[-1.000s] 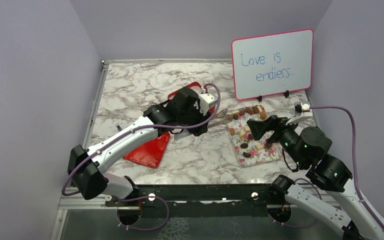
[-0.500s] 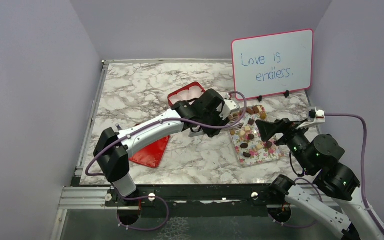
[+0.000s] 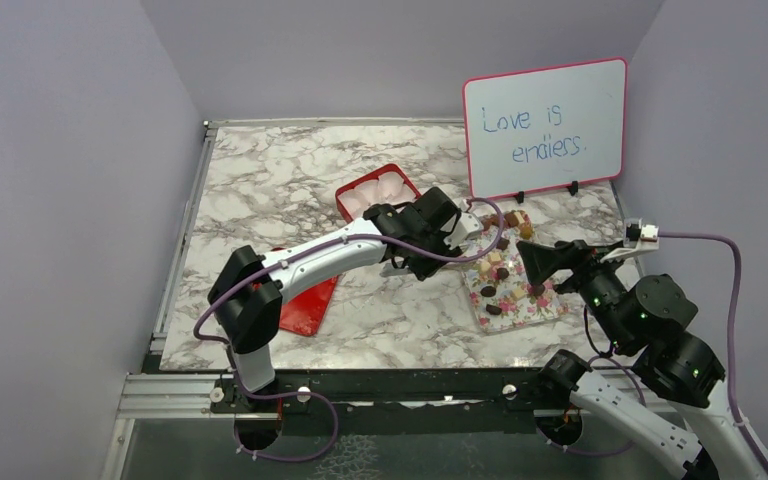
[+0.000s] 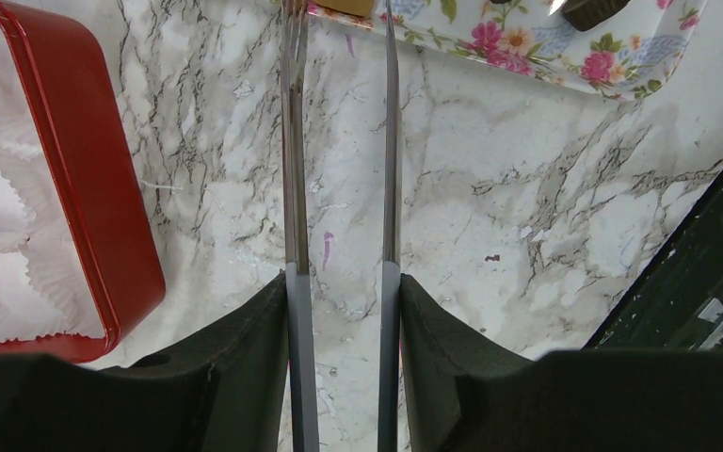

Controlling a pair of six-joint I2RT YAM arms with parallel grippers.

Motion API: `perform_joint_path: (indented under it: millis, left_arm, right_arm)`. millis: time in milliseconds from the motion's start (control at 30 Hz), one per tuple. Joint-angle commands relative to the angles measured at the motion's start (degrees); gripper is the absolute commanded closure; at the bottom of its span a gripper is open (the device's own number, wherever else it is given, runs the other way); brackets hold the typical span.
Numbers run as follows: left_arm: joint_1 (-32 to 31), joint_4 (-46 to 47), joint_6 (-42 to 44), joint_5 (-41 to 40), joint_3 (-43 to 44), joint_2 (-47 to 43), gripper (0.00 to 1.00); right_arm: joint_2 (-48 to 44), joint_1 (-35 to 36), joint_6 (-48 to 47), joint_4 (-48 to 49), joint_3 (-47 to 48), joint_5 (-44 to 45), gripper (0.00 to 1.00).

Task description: Pack the chocolate

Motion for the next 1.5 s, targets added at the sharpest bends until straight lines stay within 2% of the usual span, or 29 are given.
perform_joint_path:
  millis: [0, 467, 633, 1467]
  left_arm:
    - [-0.3, -0.3, 1.4, -0.9, 2.8, 1.3, 0.57]
    - [-0.4, -0.4, 1.5, -0.7, 3.0, 3.8, 0.56]
    - [-0.4, -0.4, 1.5, 0.6, 3.3, 3.2, 0.62]
    - [-0.5, 0.3, -4.1, -0.8, 4.2, 0.8, 0.66]
  right_arm:
    - [-1.0, -0.2, -0.2, -1.4, 0.5, 2.4, 0.02]
    - [-1.5, -0.2, -0.1, -1.4, 0.0, 1.6, 0.02]
    - [-1.9, -0.2, 0.1, -1.2, -0.3, 1.3, 0.02]
    - [-1.4, -0.2, 2.1, -0.7, -3.2, -2.4, 0.02]
